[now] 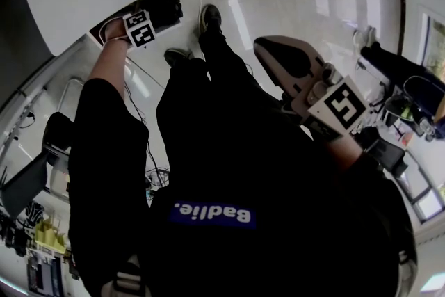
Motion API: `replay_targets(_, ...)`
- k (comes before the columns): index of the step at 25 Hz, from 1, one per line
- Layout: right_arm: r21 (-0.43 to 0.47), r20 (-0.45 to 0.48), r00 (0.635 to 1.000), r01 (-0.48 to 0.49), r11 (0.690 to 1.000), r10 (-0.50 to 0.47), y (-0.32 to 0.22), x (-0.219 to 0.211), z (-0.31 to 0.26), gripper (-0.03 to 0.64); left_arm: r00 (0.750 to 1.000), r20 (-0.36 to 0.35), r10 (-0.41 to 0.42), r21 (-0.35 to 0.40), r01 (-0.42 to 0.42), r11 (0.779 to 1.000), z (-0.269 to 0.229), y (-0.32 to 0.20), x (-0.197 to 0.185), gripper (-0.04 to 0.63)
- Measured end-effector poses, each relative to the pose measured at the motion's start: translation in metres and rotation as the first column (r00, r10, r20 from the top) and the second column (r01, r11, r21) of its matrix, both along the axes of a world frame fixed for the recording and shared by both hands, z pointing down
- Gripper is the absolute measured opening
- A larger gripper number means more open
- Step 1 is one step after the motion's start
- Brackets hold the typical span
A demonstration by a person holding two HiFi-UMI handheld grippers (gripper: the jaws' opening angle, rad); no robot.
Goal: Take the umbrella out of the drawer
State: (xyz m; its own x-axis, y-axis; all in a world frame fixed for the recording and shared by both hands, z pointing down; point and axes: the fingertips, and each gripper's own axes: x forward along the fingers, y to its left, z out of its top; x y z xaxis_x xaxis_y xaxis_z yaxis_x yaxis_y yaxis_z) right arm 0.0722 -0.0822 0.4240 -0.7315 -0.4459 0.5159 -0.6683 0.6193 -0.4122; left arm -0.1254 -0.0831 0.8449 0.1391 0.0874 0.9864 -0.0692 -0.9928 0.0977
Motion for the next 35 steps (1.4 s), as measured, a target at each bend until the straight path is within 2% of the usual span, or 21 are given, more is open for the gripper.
replay_targets(6,-0.008,-0.017,1.0,-0.012,1.0,0.012,0.001,0.005,0.003,0.026,0.995,0.056,0.082,-0.124,-0.074,0.989,0.007,0.003,0.002,0.308)
replay_targets(9,-0.003,-0.025,0.999,-0.02,1.0,0.02,0.003,0.007,0.001,0.026,0.993,0.052,0.11,-0.129,-0.102,0.986,0.006,0.007,0.002,0.288)
replay_targets(12,0.006,-0.031,0.999,-0.031,1.0,0.031,0.002,0.01,-0.005,0.026,0.994,0.033,0.1,-0.092,-0.096,0.991,0.0,0.007,0.001,0.263)
replay_targets(18,0.03,-0.039,0.999,-0.024,0.999,0.025,0.0,0.008,-0.017,0.026,1.0,-0.022,0.022,0.02,-0.022,1.0,-0.017,0.004,0.001,0.244)
replay_targets(24,0.08,-0.021,1.0,0.013,0.997,-0.011,0.0,-0.011,-0.038,0.026,0.993,-0.097,-0.073,0.107,0.083,0.991,-0.053,0.003,0.002,0.242)
replay_targets(31,0.175,0.02,0.998,0.051,0.983,-0.056,0.006,-0.041,-0.081,0.026,0.946,-0.216,-0.242,0.164,0.279,0.946,-0.113,0.013,-0.001,0.242)
replay_targets(35,0.217,0.057,0.996,0.058,0.974,-0.072,0.007,-0.051,-0.1,0.026,0.897,-0.304,-0.32,0.178,0.384,0.906,-0.148,0.015,-0.003,0.241)
